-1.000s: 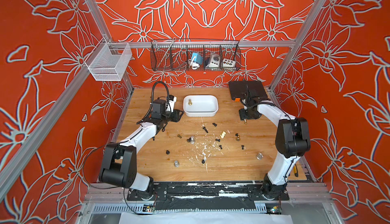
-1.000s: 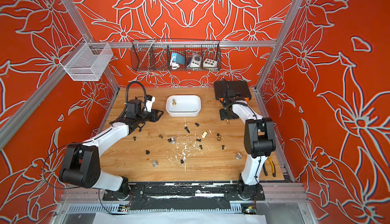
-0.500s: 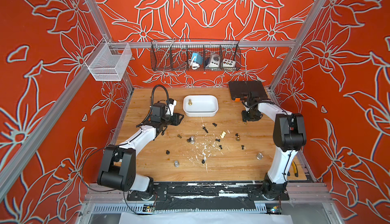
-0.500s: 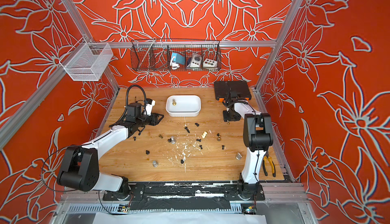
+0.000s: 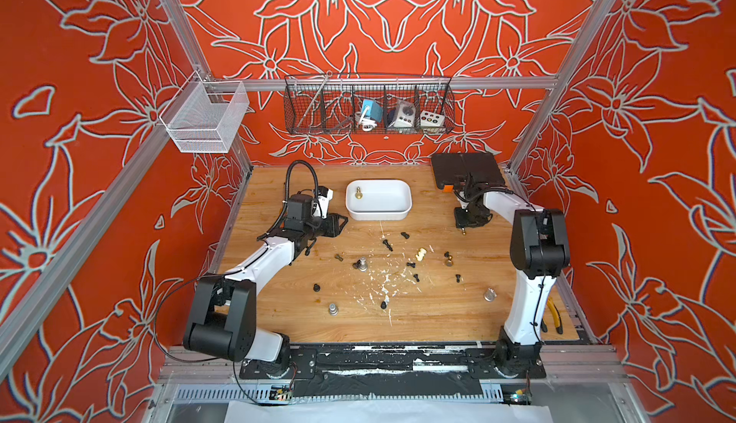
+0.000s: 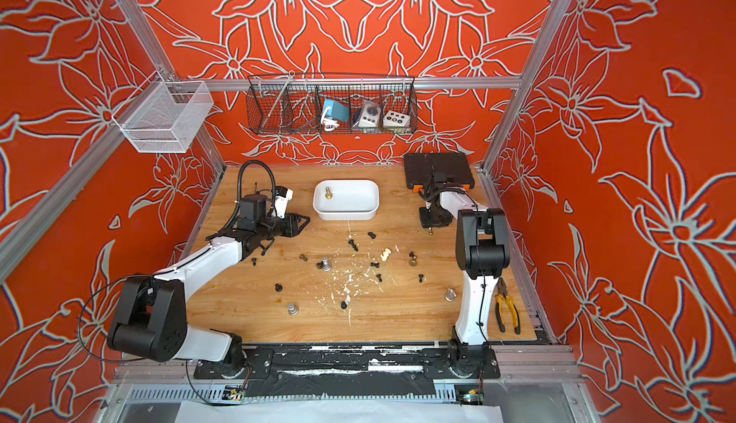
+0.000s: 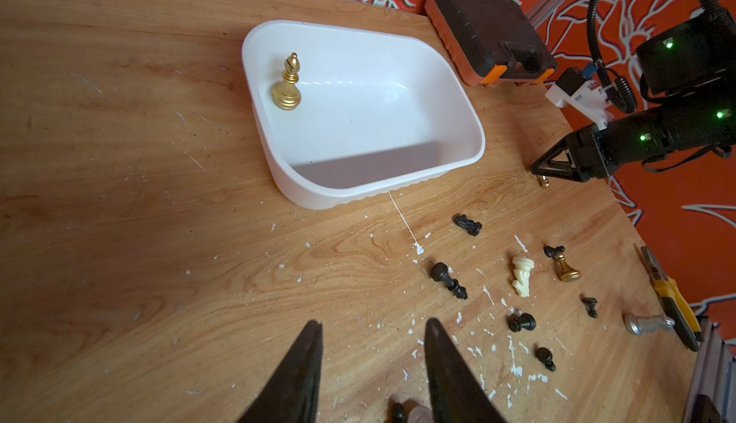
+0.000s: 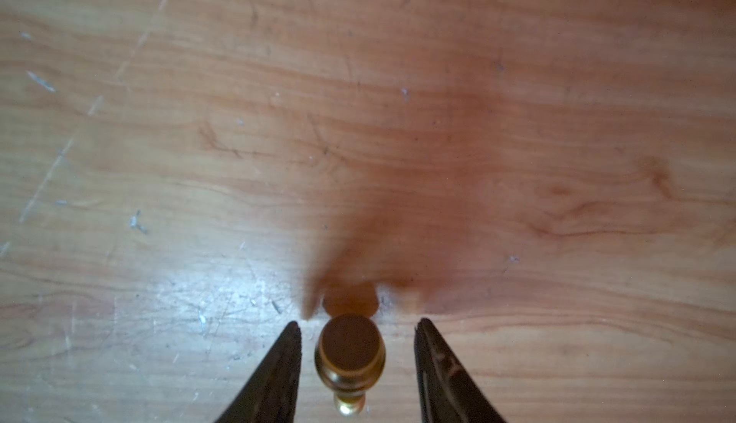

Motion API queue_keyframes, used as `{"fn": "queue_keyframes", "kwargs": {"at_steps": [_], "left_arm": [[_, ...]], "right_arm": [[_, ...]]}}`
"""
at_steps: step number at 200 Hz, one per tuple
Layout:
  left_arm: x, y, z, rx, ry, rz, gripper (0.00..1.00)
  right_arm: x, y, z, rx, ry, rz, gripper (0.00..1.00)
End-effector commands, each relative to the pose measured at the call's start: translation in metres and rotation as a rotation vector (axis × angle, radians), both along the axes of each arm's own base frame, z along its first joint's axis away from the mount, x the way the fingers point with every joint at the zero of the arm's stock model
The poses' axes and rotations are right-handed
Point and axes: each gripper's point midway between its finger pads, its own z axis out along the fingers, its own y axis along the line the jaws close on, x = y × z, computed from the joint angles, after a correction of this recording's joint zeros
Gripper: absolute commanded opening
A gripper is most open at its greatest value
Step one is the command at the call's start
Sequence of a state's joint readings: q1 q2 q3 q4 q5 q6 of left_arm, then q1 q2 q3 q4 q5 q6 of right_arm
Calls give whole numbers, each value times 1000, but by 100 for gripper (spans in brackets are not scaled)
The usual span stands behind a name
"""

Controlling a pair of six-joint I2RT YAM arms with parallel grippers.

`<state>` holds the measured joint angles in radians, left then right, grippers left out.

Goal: Put the chess pieces into the storage box
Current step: Pick up the chess piece at the center of the board.

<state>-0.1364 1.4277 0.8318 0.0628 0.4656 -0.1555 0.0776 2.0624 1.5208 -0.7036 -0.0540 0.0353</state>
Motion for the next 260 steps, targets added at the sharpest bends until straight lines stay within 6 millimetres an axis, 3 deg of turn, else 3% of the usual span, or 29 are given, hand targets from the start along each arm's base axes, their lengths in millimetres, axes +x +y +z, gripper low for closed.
{"fn": "queue_keyframes", "kwargs": {"at_steps": [1,70,260], "left_arm": [[0,0,8,-18,-15,-6,43],[-1,0,5,-17,-13,-4,43],[-6,3,1,-11,-6,12,43]], "right_arm": [[2,1,-4,8,23,19,46],[-7,-3,-11,-17,60,28,43],[-7,0,-15,2,67,36,28]]}}
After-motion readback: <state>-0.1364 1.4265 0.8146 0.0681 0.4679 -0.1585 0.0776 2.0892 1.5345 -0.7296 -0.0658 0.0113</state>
